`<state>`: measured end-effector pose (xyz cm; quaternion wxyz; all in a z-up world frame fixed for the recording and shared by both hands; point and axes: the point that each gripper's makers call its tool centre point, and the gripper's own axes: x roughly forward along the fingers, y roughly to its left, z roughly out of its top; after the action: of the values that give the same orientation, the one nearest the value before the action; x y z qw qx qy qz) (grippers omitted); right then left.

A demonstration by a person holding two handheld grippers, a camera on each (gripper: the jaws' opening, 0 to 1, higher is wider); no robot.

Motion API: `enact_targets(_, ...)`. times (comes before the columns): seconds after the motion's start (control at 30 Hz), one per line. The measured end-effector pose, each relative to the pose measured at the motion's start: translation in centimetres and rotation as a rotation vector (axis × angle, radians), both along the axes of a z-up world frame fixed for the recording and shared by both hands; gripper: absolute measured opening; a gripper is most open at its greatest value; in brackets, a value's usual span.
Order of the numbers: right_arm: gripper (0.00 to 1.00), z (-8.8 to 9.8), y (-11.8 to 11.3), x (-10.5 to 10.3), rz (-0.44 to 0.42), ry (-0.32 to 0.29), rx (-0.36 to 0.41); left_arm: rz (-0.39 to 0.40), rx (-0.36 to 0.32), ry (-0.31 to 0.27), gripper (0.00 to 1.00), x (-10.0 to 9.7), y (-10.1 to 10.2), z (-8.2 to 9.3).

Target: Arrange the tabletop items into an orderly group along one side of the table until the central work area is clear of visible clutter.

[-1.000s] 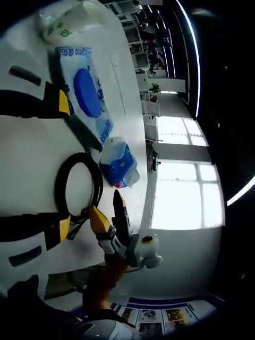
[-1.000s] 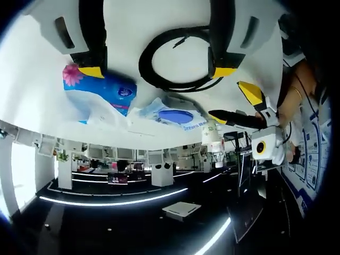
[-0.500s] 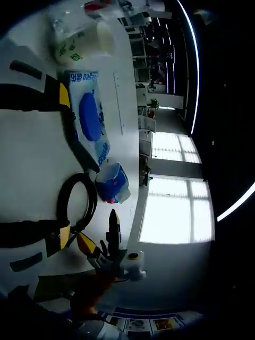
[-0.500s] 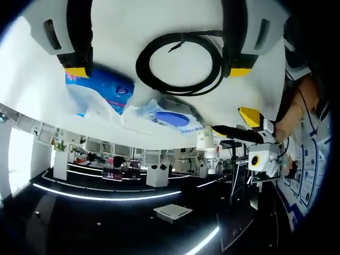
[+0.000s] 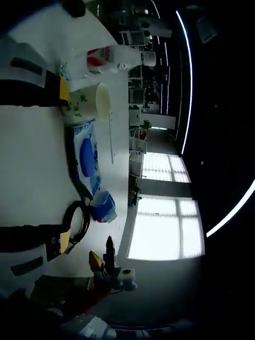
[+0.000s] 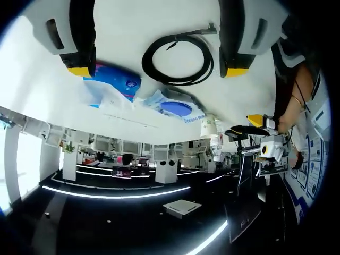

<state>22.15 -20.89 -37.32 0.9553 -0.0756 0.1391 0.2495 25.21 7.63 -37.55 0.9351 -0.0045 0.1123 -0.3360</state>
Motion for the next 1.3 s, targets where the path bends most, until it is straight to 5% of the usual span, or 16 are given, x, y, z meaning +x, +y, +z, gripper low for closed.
enact_targets(0.1, 0.90, 0.1, 0.0, -0.6, -0.008, 0.014, 0.005, 0.003, 0.004, 0.009, 0.99, -0.5, 0.8, -0.2)
enact_targets(0.13, 0.89, -0.6, -0.1, -1.2, -0.005, 0.068, -0.002, 0.003, -0.002, 0.018, 0.99, -1.0, 1.4, -0.2)
enact_targets(0.33, 0.87, -0.5, -0.7, -2.3, -0.048, 0.040, -0.007, 0.031, 0.030, 0.029, 0.99, -2.3, 3.3, -0.3)
enact_targets(0.53, 0.91, 0.1, -1.4, -4.1, -0.090, 0.051, 0.039, 0.053, -0.041, 0.010, 1.00, -3.6, 4.7, 0.5)
enact_targets(0.77, 0.94, -0.5, -1.6, -5.1, -0.129, 0.072, 0.056, 0.056, -0.035, -0.004, 1.00, -4.3, 4.1, 0.2)
enact_targets(0.97, 0.93, -0.3, -2.2, -5.9, -0.163, 0.051, 0.049, 0.051, -0.101, -0.023, 1.00, -4.7, 3.6, 0.9)
enact_targets(1.3, 0.90, -0.3, -2.0, -7.0, -0.166, 0.046, 0.058, 0.060, -0.077, -0.029, 0.95, -5.5, 3.6, 1.0)
